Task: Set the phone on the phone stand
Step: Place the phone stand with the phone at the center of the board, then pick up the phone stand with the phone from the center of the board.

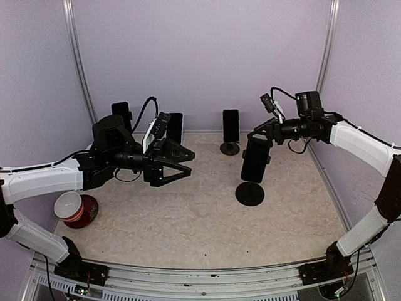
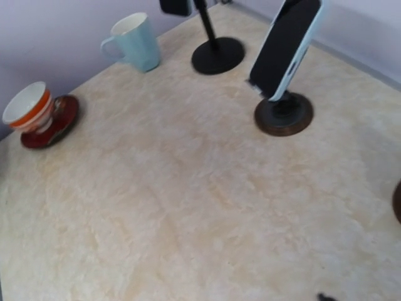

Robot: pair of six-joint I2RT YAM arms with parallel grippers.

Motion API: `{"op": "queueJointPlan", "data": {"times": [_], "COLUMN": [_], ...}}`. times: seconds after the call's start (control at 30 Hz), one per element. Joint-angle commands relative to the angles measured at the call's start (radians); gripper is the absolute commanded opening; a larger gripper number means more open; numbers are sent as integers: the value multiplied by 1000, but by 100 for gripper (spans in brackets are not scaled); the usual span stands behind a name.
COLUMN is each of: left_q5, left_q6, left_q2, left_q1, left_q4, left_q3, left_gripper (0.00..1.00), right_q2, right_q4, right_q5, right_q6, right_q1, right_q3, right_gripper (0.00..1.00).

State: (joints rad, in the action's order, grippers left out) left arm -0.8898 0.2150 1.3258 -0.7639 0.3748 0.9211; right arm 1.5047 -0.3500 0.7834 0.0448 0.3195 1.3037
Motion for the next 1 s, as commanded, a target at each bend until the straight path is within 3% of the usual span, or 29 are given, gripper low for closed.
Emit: {"op": "queueJointPlan", "data": {"times": [0.0,0.17,0.5,0.73,0.97], "left_q5": [-3,-1,0,6,7], "left_q6": [-12,-11,-8,-10,-11], "left_q2": [-25,-25,-27,-31,-35], "left_q1": [8,9,13,16,18], "left_q4": [24,26,30,26,25], "left_q3": [12,12,10,10,10], "left_gripper": [84,84,85,85,86], "right_q2": [-64,-125,-217,-184,-82], "right_q4": [-22,-41,-99,-131,-289], "right_q5": [-92,-333,-882,-1072,-1298], "right_q6": [-63,-207,-448,-577,-741], "right_q1": [10,63,254,364,459], "right_q3": [-12,-15,-8,18,126], "right_gripper": [82,100,100,100,100]}}
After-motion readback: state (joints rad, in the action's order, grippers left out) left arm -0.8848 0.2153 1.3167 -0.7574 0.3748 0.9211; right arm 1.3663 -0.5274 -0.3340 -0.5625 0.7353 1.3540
